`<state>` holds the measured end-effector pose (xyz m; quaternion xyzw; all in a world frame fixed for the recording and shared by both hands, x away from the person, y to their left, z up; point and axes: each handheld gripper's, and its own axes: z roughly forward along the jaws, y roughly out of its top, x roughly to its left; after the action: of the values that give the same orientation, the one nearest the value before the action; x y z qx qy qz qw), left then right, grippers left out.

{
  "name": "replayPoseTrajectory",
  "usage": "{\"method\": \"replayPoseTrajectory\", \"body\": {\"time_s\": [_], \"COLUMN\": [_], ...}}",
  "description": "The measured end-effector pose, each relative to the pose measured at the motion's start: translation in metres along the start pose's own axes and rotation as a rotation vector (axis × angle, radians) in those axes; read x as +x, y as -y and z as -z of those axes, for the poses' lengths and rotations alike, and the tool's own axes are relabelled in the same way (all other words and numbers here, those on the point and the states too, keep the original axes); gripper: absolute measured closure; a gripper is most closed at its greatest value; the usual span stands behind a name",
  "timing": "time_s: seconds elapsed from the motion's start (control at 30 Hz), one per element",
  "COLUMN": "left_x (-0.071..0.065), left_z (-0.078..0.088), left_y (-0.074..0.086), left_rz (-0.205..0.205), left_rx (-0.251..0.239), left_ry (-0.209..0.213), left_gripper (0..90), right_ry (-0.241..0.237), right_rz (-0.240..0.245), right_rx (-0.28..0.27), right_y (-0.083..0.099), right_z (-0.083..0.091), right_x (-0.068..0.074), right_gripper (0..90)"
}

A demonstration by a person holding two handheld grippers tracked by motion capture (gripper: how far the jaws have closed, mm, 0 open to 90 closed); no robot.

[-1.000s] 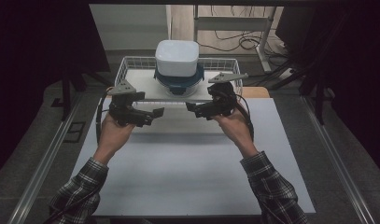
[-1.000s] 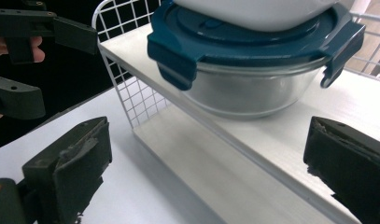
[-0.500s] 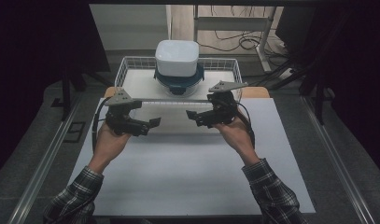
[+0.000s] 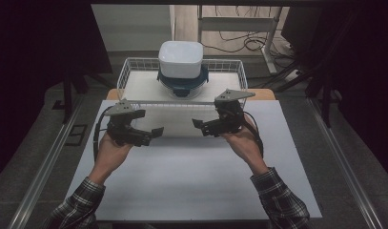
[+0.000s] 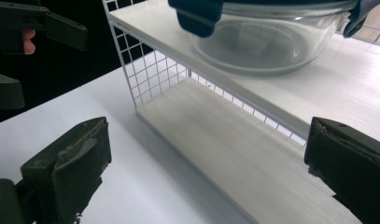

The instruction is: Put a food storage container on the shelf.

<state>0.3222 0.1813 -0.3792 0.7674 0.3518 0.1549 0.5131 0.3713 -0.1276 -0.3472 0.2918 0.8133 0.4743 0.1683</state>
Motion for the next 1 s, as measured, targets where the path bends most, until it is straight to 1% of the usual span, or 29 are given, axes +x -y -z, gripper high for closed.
{"method": "replayPoseTrajectory", "body": {"time_s": [0.13,0.23,0.37,0.53,0.63,0.8,0.9,1.0], "left_x": [-0.003,-0.004,-0.007,-0.009,-0.010,-0.010,-0.011,-0.013], "left_z": [0.001,0.002,0.002,0.000,-0.001,-0.004,-0.006,-0.007], "left_y": [0.005,0.008,0.012,0.019,0.025,0.034,0.038,0.042], "left_rz": [-0.009,-0.006,-0.010,-0.014,-0.007,0.004,0.003,0.002], "left_rx": [0.000,-0.004,-0.012,-0.003,-0.001,0.005,0.008,0.009], "left_ry": [-0.005,-0.006,-0.018,-0.030,-0.029,-0.040,-0.043,-0.044], "left_gripper": [2.4,2.5,2.6,2.7,2.9,2.8,2.8,2.8], "right_ry": [-0.005,-0.011,-0.009,-0.012,-0.010,-0.007,-0.010,-0.005], "right_rz": [0.006,0.008,0.022,0.025,0.030,0.033,0.031,0.040], "right_rx": [0.002,0.003,0.004,0.008,0.014,0.015,0.012,0.017], "right_y": [0.005,0.009,0.014,0.022,0.028,0.035,0.038,0.042], "right_z": [0.001,0.002,0.003,0.004,0.003,0.002,0.003,0.003], "right_x": [0.002,0.004,0.006,0.008,0.008,0.009,0.010,0.013], "right_gripper": [0.0,0.0,0.0,0.0,0.0,0.0,0.0,0.0]}}
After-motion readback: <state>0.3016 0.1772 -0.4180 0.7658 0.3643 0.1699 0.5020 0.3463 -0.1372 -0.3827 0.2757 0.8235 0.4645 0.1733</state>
